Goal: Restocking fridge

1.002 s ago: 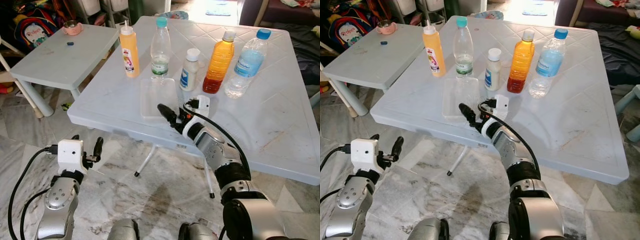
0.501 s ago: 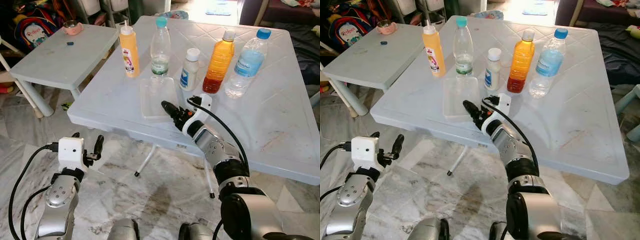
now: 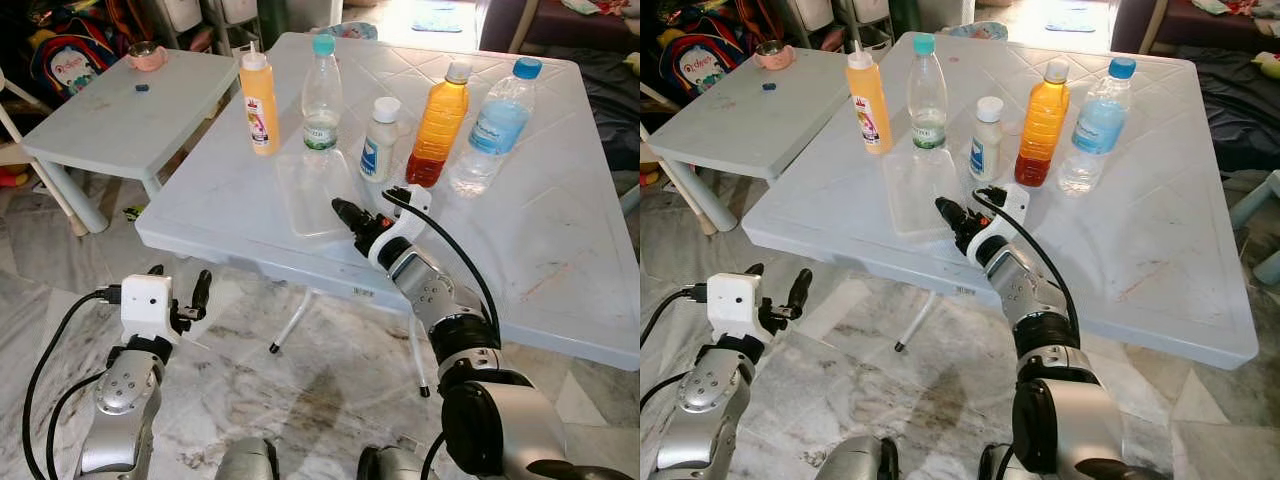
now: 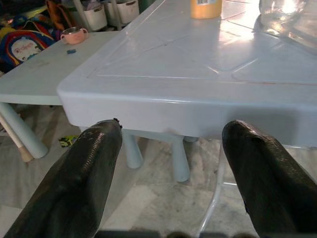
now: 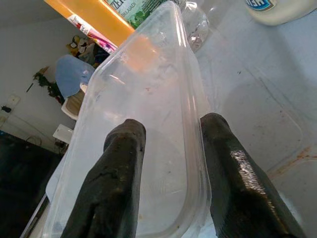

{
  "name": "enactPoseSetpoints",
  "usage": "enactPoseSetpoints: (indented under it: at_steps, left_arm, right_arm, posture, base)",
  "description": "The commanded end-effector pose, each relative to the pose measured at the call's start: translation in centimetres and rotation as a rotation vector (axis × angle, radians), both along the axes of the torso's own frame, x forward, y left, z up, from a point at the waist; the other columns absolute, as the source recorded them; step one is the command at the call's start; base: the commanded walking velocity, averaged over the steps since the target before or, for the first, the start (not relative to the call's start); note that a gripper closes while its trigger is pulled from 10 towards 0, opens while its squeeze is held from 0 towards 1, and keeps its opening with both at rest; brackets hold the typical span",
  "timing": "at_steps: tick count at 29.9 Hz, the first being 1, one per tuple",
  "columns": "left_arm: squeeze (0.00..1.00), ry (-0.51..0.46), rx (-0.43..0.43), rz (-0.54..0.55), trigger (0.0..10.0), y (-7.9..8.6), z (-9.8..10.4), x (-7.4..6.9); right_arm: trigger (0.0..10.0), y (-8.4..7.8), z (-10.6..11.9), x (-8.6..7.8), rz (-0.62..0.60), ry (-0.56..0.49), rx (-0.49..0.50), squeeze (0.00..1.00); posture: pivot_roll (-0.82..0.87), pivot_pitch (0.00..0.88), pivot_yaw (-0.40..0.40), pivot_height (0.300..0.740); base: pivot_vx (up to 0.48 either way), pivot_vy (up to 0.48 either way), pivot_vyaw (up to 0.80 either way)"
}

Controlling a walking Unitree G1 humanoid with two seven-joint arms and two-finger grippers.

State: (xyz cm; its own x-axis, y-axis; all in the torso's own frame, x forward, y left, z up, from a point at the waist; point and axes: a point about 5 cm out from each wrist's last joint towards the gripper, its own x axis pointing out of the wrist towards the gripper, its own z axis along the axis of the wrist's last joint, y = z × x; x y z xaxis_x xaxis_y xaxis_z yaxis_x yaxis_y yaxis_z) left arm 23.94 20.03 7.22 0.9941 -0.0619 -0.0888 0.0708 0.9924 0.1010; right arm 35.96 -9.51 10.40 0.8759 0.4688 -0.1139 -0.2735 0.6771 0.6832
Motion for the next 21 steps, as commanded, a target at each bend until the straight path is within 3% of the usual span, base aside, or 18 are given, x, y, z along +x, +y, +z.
enactPoseSetpoints:
  at_steps: [1, 21]
  left_arm:
    - [0.0, 0.011, 0.011, 0.005, 10.0, 0.07, -0.26, -0.05]
    - [0.0, 0.011, 0.011, 0.005, 10.0, 0.07, -0.26, -0.05]
  right_arm:
    - [0.0, -0.09, -1.04, -0.29, -0.012, 0.067, -0.018, 0.0]
    - [0.0, -0.09, -1.04, -0.29, -0.012, 0.067, -0.018, 0.0]
  posture:
    - [0.14, 0.066, 0.044, 0.74]
    - [0.14, 0.066, 0.044, 0.74]
  base:
    - [0.0, 0.0, 0.0]
    - [0.0, 0.0, 0.0]
